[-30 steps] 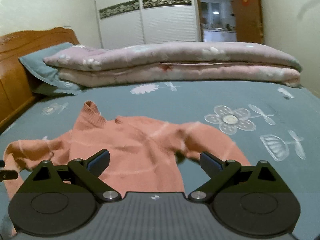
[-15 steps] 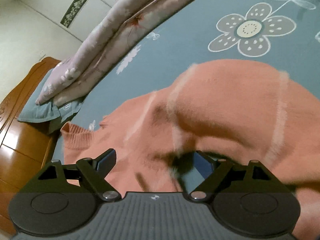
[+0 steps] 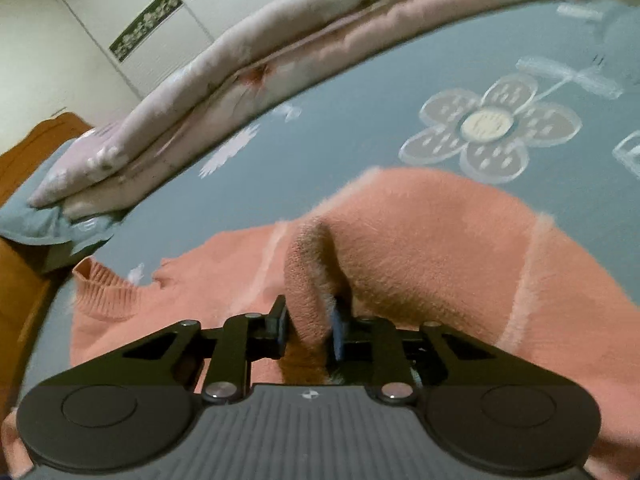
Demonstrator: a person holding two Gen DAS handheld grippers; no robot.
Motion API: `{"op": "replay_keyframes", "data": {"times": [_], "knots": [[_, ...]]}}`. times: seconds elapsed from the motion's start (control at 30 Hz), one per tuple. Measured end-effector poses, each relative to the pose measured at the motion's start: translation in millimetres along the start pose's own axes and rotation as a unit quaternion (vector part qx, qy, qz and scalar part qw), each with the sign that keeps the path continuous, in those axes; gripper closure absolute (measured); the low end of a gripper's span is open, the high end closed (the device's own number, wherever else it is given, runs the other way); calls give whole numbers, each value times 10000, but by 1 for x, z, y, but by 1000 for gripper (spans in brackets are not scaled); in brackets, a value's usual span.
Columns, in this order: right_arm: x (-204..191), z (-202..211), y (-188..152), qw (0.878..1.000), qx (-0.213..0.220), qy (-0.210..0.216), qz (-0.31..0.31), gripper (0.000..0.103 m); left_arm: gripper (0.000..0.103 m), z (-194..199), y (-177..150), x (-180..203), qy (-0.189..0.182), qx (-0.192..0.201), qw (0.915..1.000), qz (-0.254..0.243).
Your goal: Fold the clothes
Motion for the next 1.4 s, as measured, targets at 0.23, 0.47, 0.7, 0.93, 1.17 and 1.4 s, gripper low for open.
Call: {"op": "replay_keyframes", "data": {"times": [0.23,0.47,0.7,0.93,1.17,1.4], "knots": [[-9,29,5,9916,961,-713,488,80,11,-6,3,0,-95,22,9999,-72],[11,11,5,9799,976,-1690,422,79,11,-15,3,-7,-142,-11,9998,-106],[11,9,3,9831,380,-1734,439,63,13,-25,32,-38,92,193,9974,-690],[-18,83,-37,9900,205,-1224,676,41,14,-52,98,-94,-313,335,9866,-1563],[-36,122,-72,9891,140,-1153,909,39,16,-133,124,-142,-1610,-522,9814,-912],[-41,142,-74,9869,312,-1228,997,35,15,-182,98,-157,-2235,-1247,9664,-256]]}}
Point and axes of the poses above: each gripper's, at about its wrist camera, not at the fingertips, and z roughly against the way its jaws point, x to its right, y to its top, the point moved 6 cm from there along -z, roughly the way its jaws point, and after that the axes turned 13 degrees about -z, right-handed, at the moved point
